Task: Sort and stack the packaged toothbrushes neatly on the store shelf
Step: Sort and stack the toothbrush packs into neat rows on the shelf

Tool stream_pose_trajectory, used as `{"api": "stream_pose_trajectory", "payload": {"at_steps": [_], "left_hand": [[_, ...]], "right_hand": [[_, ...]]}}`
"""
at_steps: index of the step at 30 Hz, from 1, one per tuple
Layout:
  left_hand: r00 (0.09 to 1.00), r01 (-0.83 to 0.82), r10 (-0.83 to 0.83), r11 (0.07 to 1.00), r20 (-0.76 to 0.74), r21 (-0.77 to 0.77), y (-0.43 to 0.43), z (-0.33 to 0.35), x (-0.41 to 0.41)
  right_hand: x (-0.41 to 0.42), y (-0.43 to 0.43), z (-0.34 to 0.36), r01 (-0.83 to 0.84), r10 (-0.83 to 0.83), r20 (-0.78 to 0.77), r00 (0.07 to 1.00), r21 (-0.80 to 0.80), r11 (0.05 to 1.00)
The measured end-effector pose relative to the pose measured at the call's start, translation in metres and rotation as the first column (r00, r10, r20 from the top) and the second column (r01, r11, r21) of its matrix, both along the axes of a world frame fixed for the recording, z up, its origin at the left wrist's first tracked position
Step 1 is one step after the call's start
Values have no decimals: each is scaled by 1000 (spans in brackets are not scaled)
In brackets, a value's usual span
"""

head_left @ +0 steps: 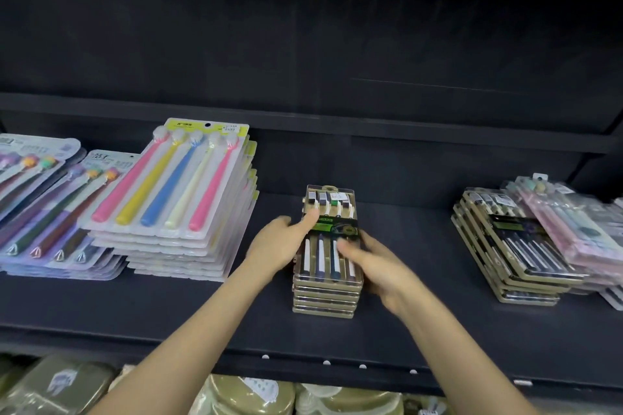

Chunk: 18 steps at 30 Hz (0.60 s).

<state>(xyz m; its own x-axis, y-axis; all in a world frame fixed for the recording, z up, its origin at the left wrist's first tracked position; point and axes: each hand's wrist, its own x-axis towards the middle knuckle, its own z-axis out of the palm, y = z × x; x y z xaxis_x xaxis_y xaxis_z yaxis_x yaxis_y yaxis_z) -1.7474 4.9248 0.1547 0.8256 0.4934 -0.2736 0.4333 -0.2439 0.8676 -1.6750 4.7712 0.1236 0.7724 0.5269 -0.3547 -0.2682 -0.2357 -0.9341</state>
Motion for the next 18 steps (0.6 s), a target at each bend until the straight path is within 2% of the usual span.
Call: {"api": "stream_pose_trajectory", "payload": {"at_steps": [2, 4, 5, 7, 8, 10, 12, 14, 16, 18], "left_hand": [[971, -79, 24, 971, 236, 227, -4, 9, -43], [877, -167, -35, 913, 480, 372, -1, 25, -85], [839, -228, -79, 847, 539, 479, 6, 33, -100], [811, -344, -158, 650, 563, 678, 26, 48, -113], [833, -361, -162, 566, 529, 741, 37, 54, -113], [909, -293, -119, 496, 398, 817, 56, 66, -107], [979, -147, -53, 478, 196, 866, 74, 67, -96], [1000, 9, 7, 445, -14, 896, 90, 61, -84], [991, 104, 33, 443, -131, 891, 103, 51, -75], [984, 133, 38, 483, -172, 866, 110, 44, -73]], "right_hand": [[-15, -7, -12, 1, -5, 33, 999, 112, 994], [-21, -3, -17, 19, -22, 10, 1000, 211, 977], [-21, 1, -16, 34, -35, -2, 999, 232, 972], [-20, 12, -14, 46, -46, -5, 999, 232, 972], [-19, 19, -14, 44, -46, 3, 999, 226, 973], [-18, 32, -13, 44, -47, 10, 999, 207, 977], [-14, 46, -13, 42, -46, 13, 999, 186, 982], [-11, 58, -11, 34, -37, 13, 999, 175, 984], [-8, 68, -11, 25, -27, 9, 1000, 170, 985], [-7, 78, -12, 22, -23, 5, 1000, 165, 986]]}}
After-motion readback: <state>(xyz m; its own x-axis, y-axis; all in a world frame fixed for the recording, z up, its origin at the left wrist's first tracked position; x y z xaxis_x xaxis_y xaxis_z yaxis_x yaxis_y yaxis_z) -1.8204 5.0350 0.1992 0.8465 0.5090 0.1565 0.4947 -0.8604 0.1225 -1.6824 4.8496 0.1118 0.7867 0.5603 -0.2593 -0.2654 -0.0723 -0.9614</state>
